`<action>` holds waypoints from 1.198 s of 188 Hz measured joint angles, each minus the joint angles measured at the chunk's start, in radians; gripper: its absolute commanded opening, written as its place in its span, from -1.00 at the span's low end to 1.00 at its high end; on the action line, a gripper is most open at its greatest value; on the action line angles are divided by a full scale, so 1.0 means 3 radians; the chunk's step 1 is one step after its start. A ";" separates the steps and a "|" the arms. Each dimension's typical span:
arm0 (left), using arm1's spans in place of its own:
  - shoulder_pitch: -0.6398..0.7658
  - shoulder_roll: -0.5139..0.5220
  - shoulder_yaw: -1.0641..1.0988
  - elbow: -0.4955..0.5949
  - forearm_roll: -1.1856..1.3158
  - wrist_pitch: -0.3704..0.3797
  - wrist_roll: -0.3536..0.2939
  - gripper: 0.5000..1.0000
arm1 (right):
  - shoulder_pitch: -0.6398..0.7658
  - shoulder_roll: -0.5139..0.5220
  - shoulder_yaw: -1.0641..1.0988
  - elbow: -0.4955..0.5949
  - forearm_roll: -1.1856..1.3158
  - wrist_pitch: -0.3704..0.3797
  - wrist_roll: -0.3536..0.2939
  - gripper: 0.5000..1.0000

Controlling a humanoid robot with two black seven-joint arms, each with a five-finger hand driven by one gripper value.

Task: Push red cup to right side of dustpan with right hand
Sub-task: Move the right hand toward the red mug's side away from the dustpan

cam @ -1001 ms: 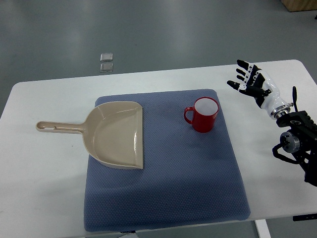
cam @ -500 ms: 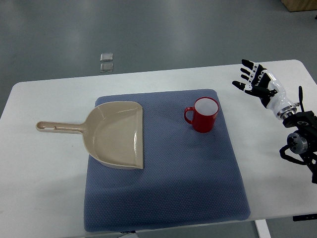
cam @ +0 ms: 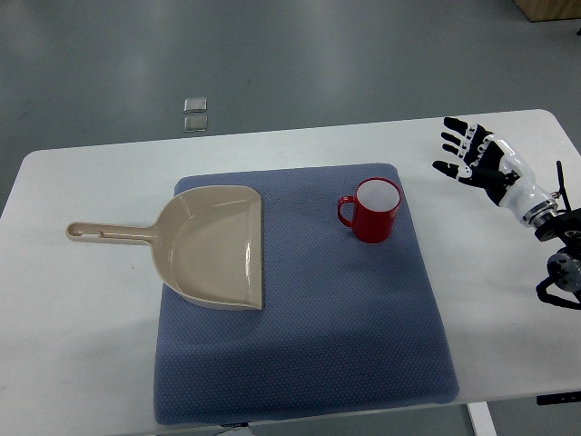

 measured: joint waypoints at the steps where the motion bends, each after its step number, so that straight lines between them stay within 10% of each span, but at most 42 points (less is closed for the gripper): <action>1: 0.0000 0.0000 0.0000 0.0000 0.0000 0.0000 0.0000 1.00 | -0.0001 0.0000 -0.0002 0.0002 -0.0004 0.0004 0.0000 0.72; 225: 0.0000 0.0000 0.0000 0.0000 0.0000 0.0000 0.0000 1.00 | -0.0124 0.0189 -0.0198 0.0302 -0.0579 0.0091 0.0003 0.72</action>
